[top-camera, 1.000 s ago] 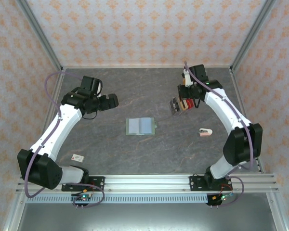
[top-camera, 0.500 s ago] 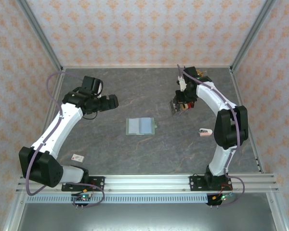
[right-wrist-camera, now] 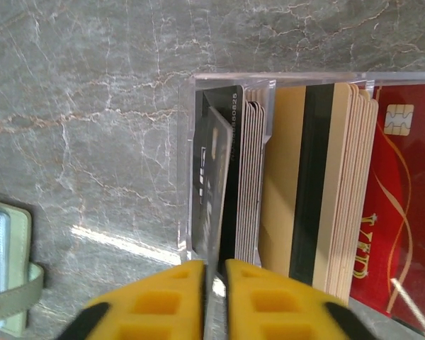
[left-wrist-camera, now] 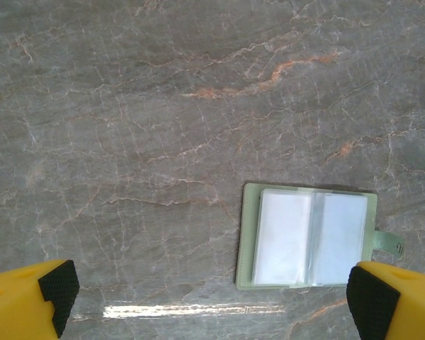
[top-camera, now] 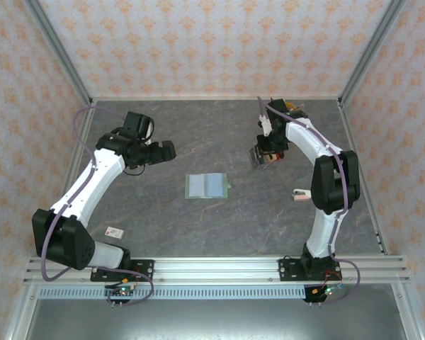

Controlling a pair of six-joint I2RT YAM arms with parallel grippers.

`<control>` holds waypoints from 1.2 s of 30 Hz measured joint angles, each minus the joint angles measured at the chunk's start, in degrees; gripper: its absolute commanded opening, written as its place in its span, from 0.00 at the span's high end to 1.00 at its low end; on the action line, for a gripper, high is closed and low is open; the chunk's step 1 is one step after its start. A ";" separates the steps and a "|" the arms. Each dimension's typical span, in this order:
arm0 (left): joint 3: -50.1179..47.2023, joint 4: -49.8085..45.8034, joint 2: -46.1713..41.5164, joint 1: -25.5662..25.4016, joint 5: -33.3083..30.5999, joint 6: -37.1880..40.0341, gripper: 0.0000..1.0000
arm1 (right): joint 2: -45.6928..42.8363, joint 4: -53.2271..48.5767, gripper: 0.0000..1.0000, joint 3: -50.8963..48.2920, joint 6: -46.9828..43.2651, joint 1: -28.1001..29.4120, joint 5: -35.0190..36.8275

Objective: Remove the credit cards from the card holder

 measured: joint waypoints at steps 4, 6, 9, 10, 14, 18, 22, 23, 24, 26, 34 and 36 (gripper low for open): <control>-0.20 0.09 1.18 0.00 1.36 -1.01 0.00 | -0.20 -0.33 0.67 0.48 0.66 0.00 -0.17; -1.05 0.26 1.36 0.00 2.51 -1.90 0.00 | -0.79 -0.31 0.64 0.46 1.81 0.00 -0.70; -2.80 1.18 1.57 -0.24 3.82 -3.65 0.00 | -3.28 0.79 0.59 -0.57 4.48 0.00 -2.14; -3.39 1.70 1.66 -0.52 3.93 -4.35 0.00 | -4.81 1.77 0.57 -1.62 5.77 0.11 -2.89; -4.81 3.89 3.04 -4.15 3.93 -7.43 0.01 | -10.64 5.70 0.52 -6.97 11.23 1.62 -5.49; -5.46 7.41 6.54 -9.25 3.96 -10.99 0.08 | -14.03 10.49 0.49 -12.28 17.64 6.84 -7.41; -6.73 11.93 10.36 -11.76 5.40 -14.43 0.17 | -14.34 15.43 0.50 -16.20 24.13 12.90 -8.66; -7.13 13.00 11.30 -12.04 5.66 -15.37 0.20 | -14.32 16.50 0.51 -17.16 25.81 14.45 -8.96; -7.41 13.79 12.13 -12.11 5.84 -15.93 0.25 | -14.32 17.68 0.51 -18.05 27.65 16.00 -9.07; -7.91 15.23 13.57 -12.35 6.03 -17.31 0.32 | -14.19 19.96 0.53 -19.45 30.67 18.43 -9.33; -8.22 17.33 17.70 -12.35 5.92 -18.71 0.53 | -10.54 25.62 0.56 -20.72 38.18 24.46 -9.25; -8.20 17.33 18.67 -12.35 5.35 -18.53 0.57 | -8.83 25.92 0.58 -20.61 39.01 24.98 -9.22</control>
